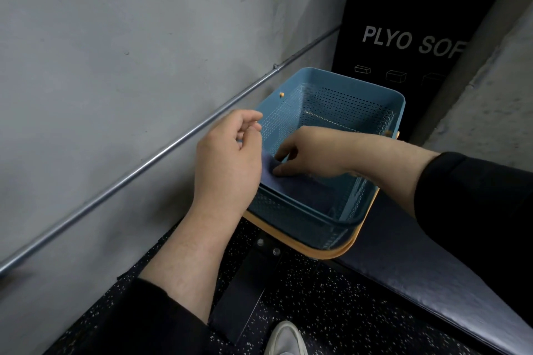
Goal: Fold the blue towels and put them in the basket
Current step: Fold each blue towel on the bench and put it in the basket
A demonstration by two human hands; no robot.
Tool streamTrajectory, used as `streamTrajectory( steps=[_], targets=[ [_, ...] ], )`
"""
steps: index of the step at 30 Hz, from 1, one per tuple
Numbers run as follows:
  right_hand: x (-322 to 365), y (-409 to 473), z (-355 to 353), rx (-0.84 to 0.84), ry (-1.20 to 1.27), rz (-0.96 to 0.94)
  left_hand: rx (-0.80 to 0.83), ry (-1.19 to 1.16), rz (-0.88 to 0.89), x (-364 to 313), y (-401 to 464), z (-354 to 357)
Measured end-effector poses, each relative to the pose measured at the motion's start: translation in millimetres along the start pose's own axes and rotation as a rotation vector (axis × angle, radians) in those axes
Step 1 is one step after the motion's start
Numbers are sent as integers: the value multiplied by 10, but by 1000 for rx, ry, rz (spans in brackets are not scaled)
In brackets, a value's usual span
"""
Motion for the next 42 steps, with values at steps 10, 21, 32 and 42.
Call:
streamTrajectory(
  steps=[10,21,32,42],
  targets=[
    [24,48,-12,7,-74,1,4,8,3,-5,-15,-3],
    [23,27,-76,2,-100,17,-9,24,55,-51,-38,-1],
    [-40,-567,-581,-630,-39,25,-57,89,252,-419,-246,201],
    [-512,-2648,-391,-917,-85,219,210,178,507,-1225,-1221,1212]
  ],
)
Point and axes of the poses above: each hand's wrist, its own y-axis towards the middle knuckle, its own z-axis out of the palm, x = y × z, the point moved 4 cm from there along y, towards the middle knuckle, and after that the axes turned 14 degrees about -z, right-handed, at the moved point
